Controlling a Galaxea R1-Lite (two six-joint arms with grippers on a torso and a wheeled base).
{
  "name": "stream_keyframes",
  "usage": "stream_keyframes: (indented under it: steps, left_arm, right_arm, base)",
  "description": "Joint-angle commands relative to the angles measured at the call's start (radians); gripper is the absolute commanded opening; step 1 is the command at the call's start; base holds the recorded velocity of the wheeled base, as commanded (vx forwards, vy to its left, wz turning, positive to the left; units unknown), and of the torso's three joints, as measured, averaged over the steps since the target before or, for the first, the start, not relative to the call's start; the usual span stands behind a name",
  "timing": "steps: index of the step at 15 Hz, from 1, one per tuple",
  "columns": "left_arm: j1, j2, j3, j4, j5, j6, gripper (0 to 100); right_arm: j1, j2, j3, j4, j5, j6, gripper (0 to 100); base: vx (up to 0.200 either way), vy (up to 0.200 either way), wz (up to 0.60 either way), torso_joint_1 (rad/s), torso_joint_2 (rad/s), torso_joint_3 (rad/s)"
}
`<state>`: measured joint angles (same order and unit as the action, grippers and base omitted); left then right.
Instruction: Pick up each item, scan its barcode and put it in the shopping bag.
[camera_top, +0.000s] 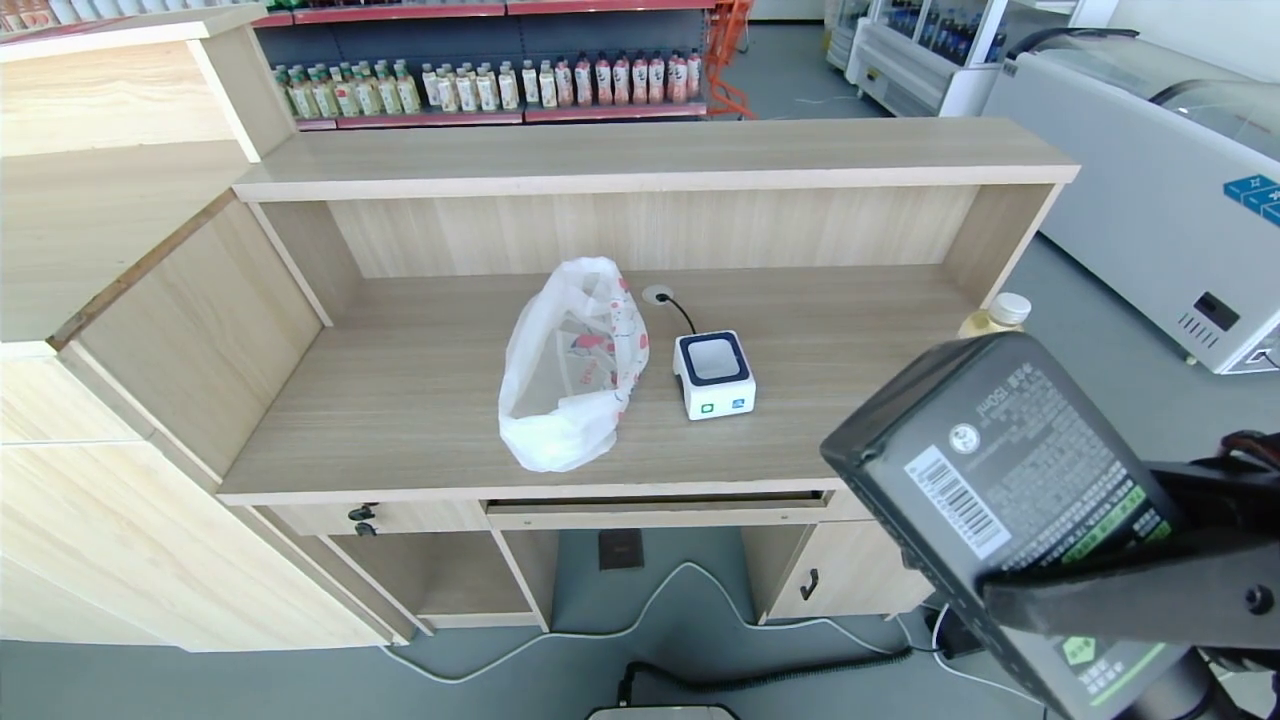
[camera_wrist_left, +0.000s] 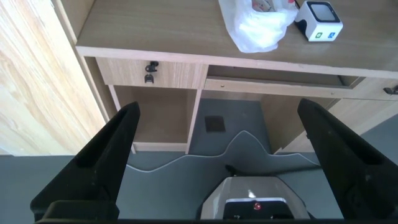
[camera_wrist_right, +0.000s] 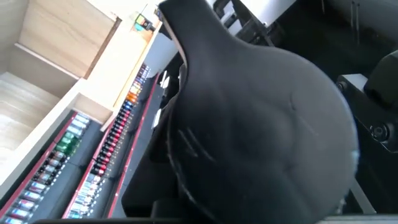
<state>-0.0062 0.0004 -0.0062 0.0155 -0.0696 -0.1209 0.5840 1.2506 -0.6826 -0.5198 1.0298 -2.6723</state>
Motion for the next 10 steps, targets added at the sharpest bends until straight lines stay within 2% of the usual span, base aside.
stream_keyframes:
  steps: [1,2,3,4,5,6,7,8,10]
  left_arm:
    - [0.000,0.000,0.000,0.000,-0.001,0.000,100]
    - [0.000,0.000,0.000,0.000,-0.001,0.000,100]
    - [0.000,0.000,0.000,0.000,0.001,0.000,100]
    - [0.000,0.000,0.000,0.000,0.001,0.000,100]
    - [0.000,0.000,0.000,0.000,-0.001,0.000,100]
    - [0.000,0.000,0.000,0.000,-0.001,0.000,100]
    - [0.000,0.000,0.000,0.000,0.001,0.000,100]
    - [0.000,0.000,0.000,0.000,0.001,0.000,100]
    - [0.000,0.000,0.000,0.000,-0.001,0.000,100]
  right_arm:
    - [0.000,-0.002,0.005,0.003,0.000,0.006,0]
    - [-0.012,-0.004,0.000,0.017,-0.002,0.051,0]
    - [-0.078,0.000,-0.026,0.024,-0.023,0.131,0]
    - [-0.193,-0.019,-0.060,0.037,-0.074,0.270,0]
    - [-0.339,-0.077,-0.069,0.058,-0.191,0.468,0]
    - [-0.412,-0.096,-0.063,0.072,-0.238,0.569,0]
    - [-0.596,-0.128,-0.040,0.099,-0.283,0.812,0]
    - [-0.774,-0.134,-0.032,0.104,-0.286,1.023,0]
    - [-0.963,-0.126,-0.022,0.110,-0.274,1.215,0]
  base:
    - [0.000,0.000,0.00,0.000,0.00,0.000]
    - [0.000,0.000,0.00,0.000,0.00,0.000]
    - [0.000,0.000,0.00,0.000,0.00,0.000]
    - [0.000,0.000,0.00,0.000,0.00,0.000]
    - [0.000,0.000,0.00,0.000,0.00,0.000]
    - [0.000,0.000,0.00,0.000,0.00,0.000]
    - [0.000,0.000,0.00,0.000,0.00,0.000]
    - [0.000,0.000,0.00,0.000,0.00,0.000]
    - [0.000,0.000,0.00,0.000,0.00,0.000]
